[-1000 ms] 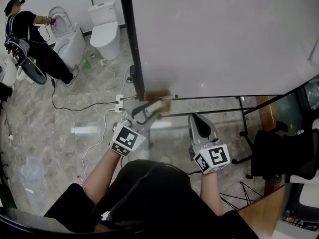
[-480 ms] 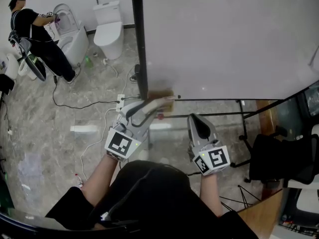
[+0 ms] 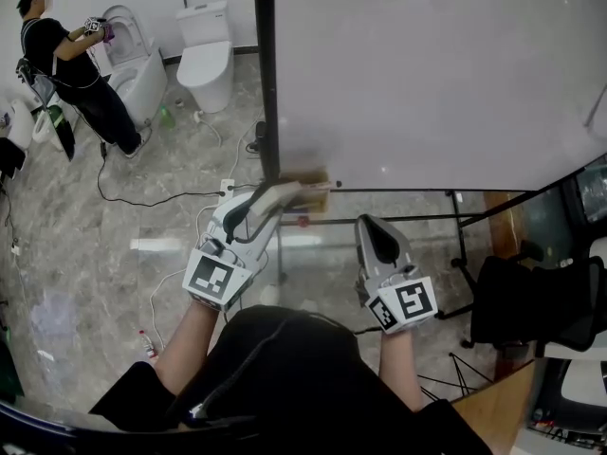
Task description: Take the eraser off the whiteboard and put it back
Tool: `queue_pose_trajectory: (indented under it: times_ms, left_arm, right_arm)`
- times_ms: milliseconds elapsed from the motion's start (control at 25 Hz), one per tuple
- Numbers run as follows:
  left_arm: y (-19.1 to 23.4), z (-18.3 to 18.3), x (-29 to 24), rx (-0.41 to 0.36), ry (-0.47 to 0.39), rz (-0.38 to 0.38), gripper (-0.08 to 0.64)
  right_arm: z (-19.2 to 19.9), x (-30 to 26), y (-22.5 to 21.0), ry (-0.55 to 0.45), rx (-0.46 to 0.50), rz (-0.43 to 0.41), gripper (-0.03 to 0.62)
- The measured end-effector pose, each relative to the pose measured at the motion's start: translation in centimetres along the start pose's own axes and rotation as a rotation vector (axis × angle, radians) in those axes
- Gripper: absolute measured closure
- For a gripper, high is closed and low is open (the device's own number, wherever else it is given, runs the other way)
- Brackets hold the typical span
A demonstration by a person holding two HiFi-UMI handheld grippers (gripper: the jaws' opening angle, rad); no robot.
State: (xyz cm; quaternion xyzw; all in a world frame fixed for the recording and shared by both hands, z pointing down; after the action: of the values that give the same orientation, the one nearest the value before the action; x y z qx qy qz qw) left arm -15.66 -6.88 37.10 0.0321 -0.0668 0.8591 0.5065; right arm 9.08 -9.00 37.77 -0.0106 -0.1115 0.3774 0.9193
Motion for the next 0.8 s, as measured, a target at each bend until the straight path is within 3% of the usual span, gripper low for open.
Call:
queue_pose_trajectory:
  times_ms: [800]
  left_arm:
    - [0.24,0.35,0.07,0.041,-0.031,0.015,0.400]
  right_arm:
    - [0.08,-0.01,-0.05,0.004,0.002,0.005,0.581]
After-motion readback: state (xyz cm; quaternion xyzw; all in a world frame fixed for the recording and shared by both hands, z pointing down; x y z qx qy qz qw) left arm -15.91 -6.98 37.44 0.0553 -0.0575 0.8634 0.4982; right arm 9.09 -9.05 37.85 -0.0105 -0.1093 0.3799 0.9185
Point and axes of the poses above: the fingertips, and each gripper's own axes: x backward along the fingers, y to its left, z out of its underside, the point moved 8 cm from there along x, backward along the fingers, and after that the axes turned 10 degrees about -y, right-handed, at the moved point
